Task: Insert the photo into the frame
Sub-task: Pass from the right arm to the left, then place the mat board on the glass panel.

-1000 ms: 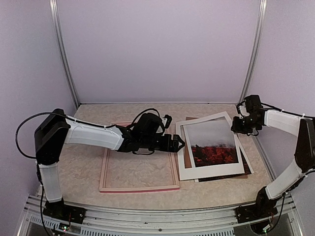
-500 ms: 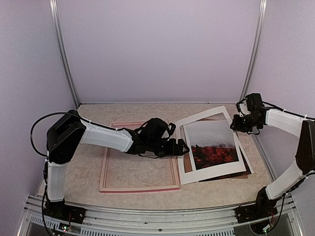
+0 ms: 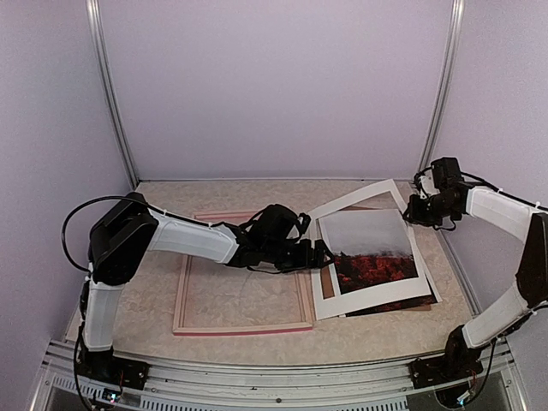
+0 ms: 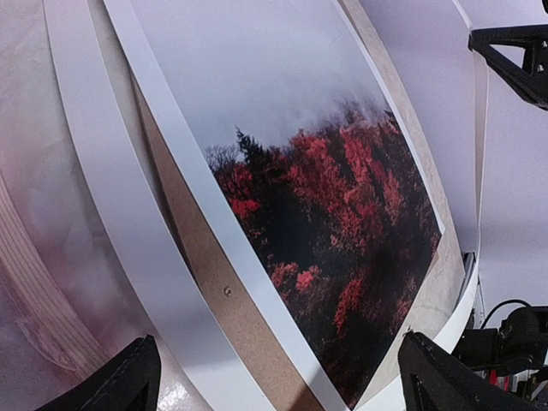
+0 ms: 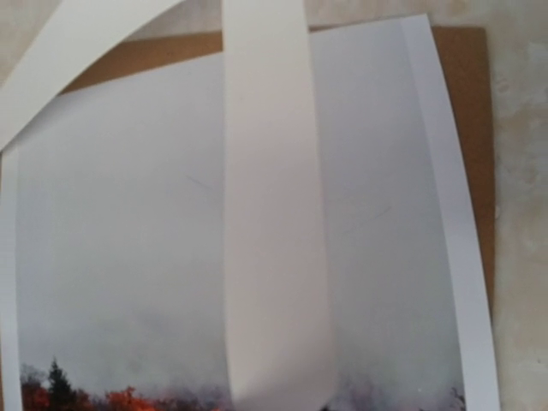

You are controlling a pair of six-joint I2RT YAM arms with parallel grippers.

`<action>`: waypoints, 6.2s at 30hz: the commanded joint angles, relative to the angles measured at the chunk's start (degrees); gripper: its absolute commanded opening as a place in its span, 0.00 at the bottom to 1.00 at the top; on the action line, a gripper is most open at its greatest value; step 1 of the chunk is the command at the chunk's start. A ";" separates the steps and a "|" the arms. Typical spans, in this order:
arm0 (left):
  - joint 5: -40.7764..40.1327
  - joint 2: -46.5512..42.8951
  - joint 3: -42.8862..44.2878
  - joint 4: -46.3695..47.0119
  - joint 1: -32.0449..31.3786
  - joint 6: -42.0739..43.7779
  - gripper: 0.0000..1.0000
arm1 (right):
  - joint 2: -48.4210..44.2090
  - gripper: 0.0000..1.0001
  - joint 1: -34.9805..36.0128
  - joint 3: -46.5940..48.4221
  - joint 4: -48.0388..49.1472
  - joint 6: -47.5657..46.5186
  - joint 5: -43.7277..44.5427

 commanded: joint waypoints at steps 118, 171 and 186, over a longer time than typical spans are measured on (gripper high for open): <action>5.89 -3.13 -3.68 11.98 0.86 -5.25 0.01 | -6.47 0.52 7.86 -18.50 16.39 6.98 -13.78; 8.76 -3.94 -9.14 20.28 3.09 -12.55 0.10 | 8.02 0.41 34.91 -9.29 25.99 20.30 -2.75; 13.91 -10.89 -13.46 17.57 5.12 -10.46 0.00 | 3.42 0.52 35.02 -5.37 14.00 15.21 10.35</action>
